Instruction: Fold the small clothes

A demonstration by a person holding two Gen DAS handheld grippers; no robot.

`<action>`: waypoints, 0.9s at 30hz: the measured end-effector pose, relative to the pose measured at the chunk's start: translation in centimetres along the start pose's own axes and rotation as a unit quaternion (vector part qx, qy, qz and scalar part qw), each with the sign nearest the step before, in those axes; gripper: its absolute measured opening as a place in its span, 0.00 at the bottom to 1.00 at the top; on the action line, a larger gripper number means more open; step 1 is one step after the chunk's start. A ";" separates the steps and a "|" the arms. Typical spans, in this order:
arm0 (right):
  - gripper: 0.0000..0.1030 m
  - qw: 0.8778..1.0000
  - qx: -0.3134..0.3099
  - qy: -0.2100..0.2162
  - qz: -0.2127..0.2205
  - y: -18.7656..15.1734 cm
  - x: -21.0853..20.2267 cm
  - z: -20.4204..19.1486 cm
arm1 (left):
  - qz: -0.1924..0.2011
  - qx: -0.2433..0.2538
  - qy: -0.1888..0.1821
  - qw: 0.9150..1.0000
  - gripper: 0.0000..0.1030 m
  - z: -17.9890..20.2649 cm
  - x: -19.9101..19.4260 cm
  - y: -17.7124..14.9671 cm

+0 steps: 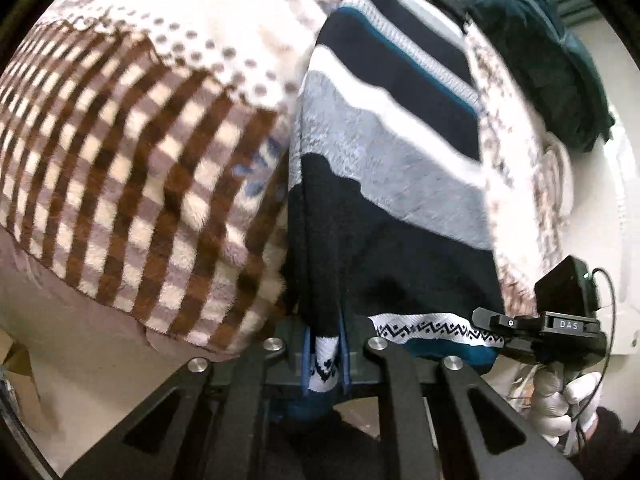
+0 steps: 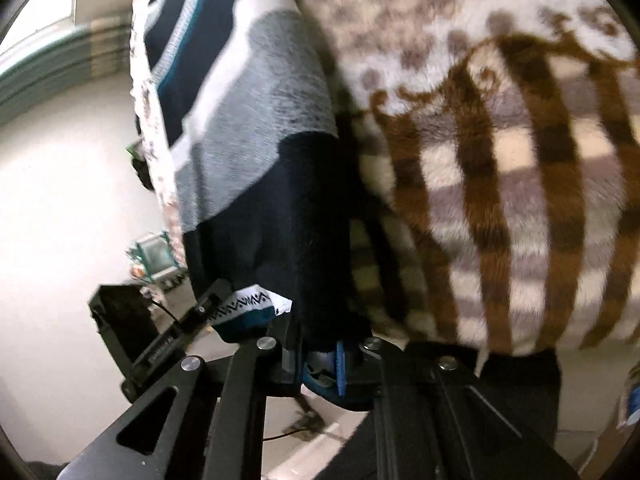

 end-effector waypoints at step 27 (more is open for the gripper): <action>0.11 0.978 -0.060 0.044 0.195 29.2 -12.6 -27.3 | 0.150 0.030 -0.056 0.987 0.07 1.8 -0.1 40.0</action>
Point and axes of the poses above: each gripper's, at about its wrist camera, not at the fingertips, and x roughly the way its jaws point, z to its right, y to its top, the point moved 4 cm from there along x, roughly the way its jaws point, and after that the axes turned 8 degrees about x, right-handed, at the moved point
